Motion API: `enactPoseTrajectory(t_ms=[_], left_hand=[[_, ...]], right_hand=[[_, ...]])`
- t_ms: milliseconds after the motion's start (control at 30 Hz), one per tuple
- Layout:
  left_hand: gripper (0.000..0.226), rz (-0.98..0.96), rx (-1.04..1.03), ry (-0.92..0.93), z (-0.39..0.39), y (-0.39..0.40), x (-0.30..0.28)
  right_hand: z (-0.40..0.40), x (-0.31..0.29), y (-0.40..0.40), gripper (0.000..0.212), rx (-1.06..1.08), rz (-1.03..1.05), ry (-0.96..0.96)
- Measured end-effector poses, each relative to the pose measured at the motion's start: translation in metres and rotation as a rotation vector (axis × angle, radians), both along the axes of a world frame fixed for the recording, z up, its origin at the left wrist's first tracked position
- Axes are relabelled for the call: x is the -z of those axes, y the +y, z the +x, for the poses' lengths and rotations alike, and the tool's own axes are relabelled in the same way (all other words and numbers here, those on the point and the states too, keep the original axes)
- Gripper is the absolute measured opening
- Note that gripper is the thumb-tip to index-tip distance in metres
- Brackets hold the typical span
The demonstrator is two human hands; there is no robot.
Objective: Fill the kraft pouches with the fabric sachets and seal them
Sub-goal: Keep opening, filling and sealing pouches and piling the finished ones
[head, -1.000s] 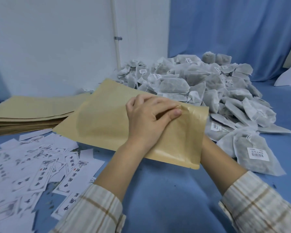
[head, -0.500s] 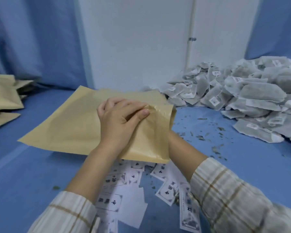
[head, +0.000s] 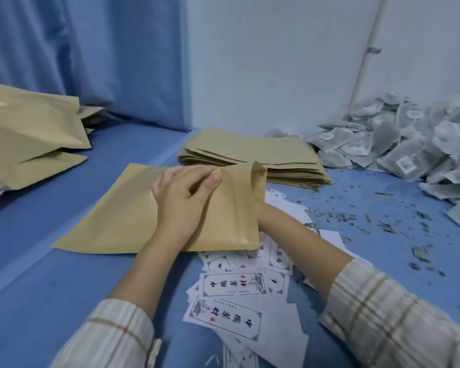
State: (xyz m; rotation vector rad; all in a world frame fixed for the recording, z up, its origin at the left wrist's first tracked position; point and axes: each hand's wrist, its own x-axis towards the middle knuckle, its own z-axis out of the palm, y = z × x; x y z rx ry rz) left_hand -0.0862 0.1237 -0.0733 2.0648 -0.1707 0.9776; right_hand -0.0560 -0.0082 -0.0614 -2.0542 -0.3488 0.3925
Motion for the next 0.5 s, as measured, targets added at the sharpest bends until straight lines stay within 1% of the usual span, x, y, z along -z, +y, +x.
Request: enactPoseTrajectory(t_ms=[33, 67, 100, 133, 167, 200, 233, 300, 333, 367, 400, 433, 500], left_hand=[[0.011, 0.001, -0.007, -0.005, 0.0, 0.001, 0.0], [0.012, -0.003, -0.006, -0.009, 0.001, 0.003, 0.0], [0.013, 0.0, -0.009, -0.01, 0.001, 0.004, 0.0], [0.014, -0.002, -0.008, -0.003, 0.001, 0.004, 0.001], [0.013, 0.0, -0.01, 0.005, 0.002, 0.003, 0.0], [0.012, 0.0, -0.008, 0.017, 0.002, 0.002, 0.001], [0.011, 0.005, -0.007, 0.021, 0.002, 0.001, 0.002], [0.011, 0.01, -0.008, 0.029, 0.001, -0.002, 0.004], [0.011, 0.014, -0.006, 0.035, 0.001, -0.003, 0.005], [0.011, 0.019, -0.007, 0.039, 0.001, -0.003, 0.006], [0.01, 0.026, -0.01, 0.044, 0.0, -0.004, 0.006], [0.011, 0.034, -0.013, 0.047, 0.0, -0.004, 0.006], [0.011, 0.046, -0.009, 0.055, -0.002, -0.005, 0.006]], right_hand=[[0.001, 0.0, -0.006, 0.029, 0.001, -0.018, -0.077], [0.0, -0.001, -0.016, 0.018, 0.006, -0.042, -0.194], [0.002, 0.0, -0.031, 0.011, 0.001, -0.095, -0.368], [0.001, 0.0, -0.048, 0.015, -0.001, -0.123, -0.473], [-0.001, 0.0, -0.065, 0.015, -0.013, -0.144, -0.507], [-0.003, 0.002, -0.081, 0.015, -0.025, -0.185, -0.493], [-0.006, 0.004, -0.093, 0.021, -0.045, -0.251, -0.45], [-0.01, 0.013, -0.108, 0.051, -0.093, -0.423, -0.388], [-0.011, 0.018, -0.111, 0.065, -0.12, -0.499, -0.39], [-0.012, 0.024, -0.111, 0.072, -0.142, -0.552, -0.423], [-0.012, 0.027, -0.11, 0.073, -0.145, -0.557, -0.451], [-0.011, 0.029, -0.108, 0.069, -0.131, -0.534, -0.461], [-0.012, 0.029, -0.107, 0.056, -0.056, -0.437, -0.463]])
